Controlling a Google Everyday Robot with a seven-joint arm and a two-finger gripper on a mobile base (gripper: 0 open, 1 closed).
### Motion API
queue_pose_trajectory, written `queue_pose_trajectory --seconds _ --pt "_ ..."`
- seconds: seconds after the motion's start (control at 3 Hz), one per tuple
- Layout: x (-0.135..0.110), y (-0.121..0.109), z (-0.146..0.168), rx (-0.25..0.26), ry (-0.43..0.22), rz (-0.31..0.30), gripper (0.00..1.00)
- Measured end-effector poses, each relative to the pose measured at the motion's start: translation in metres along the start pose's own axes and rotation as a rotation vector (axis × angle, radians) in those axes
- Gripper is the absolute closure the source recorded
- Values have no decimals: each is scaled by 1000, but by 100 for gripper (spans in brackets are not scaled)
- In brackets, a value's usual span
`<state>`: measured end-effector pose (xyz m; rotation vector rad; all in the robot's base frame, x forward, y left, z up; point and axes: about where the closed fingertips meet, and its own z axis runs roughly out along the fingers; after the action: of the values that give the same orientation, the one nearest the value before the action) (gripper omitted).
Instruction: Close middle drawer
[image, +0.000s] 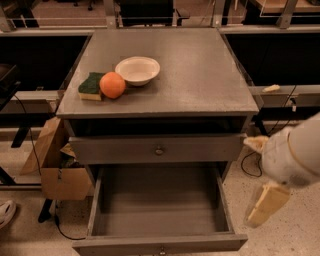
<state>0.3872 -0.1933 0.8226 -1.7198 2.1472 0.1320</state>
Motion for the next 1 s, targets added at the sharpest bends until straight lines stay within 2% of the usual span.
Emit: queue_pose_trajectory --seconds 0.33,0.67,1.0 --pt "47 37 81 -106 -39 -6 0" --pt "90 83 151 -216 -86 -19 0" --pt "123 123 224 -307 -174 4 0"
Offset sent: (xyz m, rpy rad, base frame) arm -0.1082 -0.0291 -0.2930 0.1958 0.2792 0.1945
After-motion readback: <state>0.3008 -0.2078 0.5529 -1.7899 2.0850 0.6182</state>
